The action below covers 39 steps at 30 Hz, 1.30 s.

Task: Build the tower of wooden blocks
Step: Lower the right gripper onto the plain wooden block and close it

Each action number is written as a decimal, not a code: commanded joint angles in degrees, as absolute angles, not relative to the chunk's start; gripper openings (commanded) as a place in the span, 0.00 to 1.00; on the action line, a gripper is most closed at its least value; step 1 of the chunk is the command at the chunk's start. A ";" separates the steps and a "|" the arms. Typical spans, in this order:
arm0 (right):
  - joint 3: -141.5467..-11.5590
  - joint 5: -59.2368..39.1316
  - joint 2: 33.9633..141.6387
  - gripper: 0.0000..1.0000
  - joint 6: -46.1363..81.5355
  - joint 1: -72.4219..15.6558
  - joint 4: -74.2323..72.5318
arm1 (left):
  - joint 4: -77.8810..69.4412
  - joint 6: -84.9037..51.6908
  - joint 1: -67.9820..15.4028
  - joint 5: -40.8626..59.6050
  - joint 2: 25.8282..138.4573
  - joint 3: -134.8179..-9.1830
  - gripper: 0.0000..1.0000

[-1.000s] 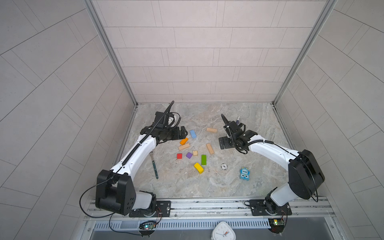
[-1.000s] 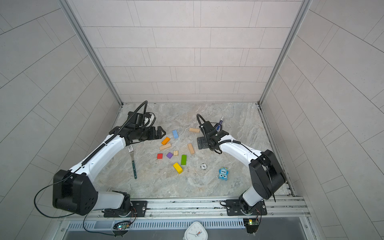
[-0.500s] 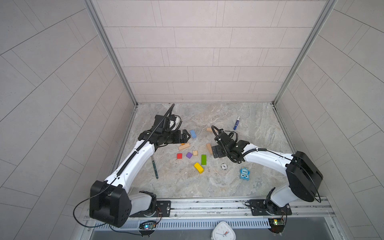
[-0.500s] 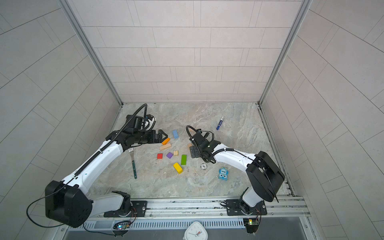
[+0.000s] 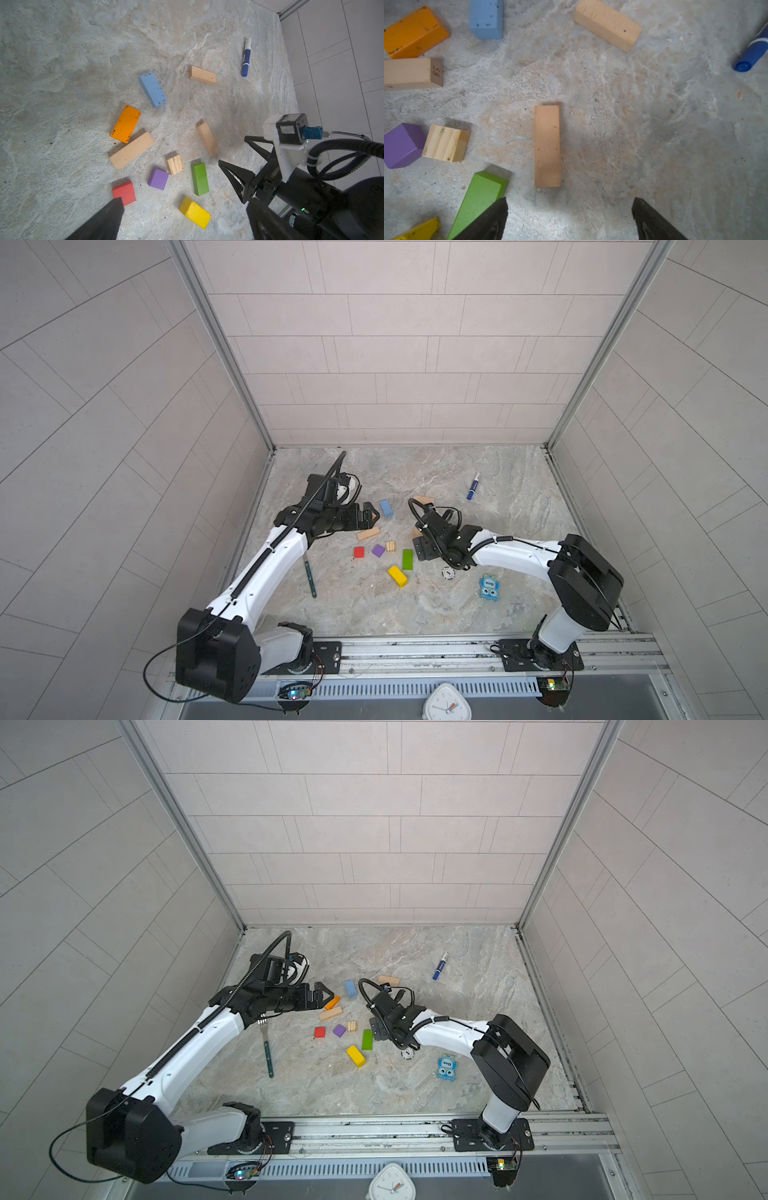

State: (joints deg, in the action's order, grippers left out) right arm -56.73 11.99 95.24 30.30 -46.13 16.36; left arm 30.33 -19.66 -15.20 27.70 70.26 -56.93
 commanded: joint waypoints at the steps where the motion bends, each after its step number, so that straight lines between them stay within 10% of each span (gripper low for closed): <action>1: -57.02 12.76 96.85 0.95 31.95 -46.41 14.60 | 30.01 -19.69 -15.30 26.81 68.46 -56.02 1.00; 39: -58.83 15.96 101.37 0.87 36.73 -40.91 18.36 | 29.62 -20.35 -15.31 26.81 68.91 -55.56 1.00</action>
